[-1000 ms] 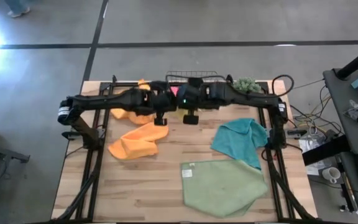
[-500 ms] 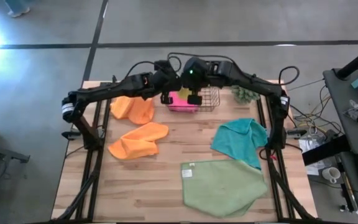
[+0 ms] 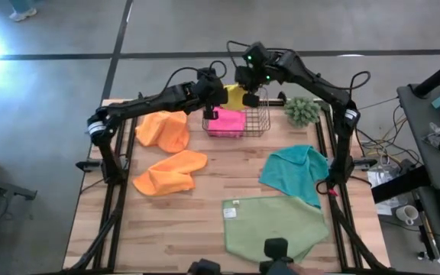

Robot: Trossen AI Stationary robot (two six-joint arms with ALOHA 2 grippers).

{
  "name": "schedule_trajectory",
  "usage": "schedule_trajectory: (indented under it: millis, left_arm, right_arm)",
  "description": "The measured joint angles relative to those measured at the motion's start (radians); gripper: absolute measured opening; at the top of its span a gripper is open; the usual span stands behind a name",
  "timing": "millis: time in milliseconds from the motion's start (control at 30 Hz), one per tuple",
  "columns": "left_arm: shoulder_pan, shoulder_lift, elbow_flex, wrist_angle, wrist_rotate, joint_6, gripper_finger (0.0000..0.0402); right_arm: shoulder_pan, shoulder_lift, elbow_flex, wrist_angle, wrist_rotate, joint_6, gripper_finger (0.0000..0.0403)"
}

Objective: Fold microfiber towels
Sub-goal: Put the folded yellow microfiber cloth into the gold wire basket

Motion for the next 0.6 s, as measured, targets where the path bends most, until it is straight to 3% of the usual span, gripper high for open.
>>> schedule_trajectory:
  millis: [167,433,600]
  left_arm:
    - [0.033,0.039,-0.001,0.019,0.014,0.016,0.0000]
    - [0.090,0.098,-0.001,-0.013,0.156,0.013,0.0000]
    - [0.090,0.118,-0.003,-0.048,0.184,0.013,0.0000]
  right_arm:
    - [-0.023,0.032,-0.033,0.022,-0.037,-0.013,0.0008]
    - [-0.053,0.109,-0.049,0.058,-0.038,-0.050,0.0008]
    - [-0.083,0.146,-0.052,0.133,-0.032,-0.077,0.0008]
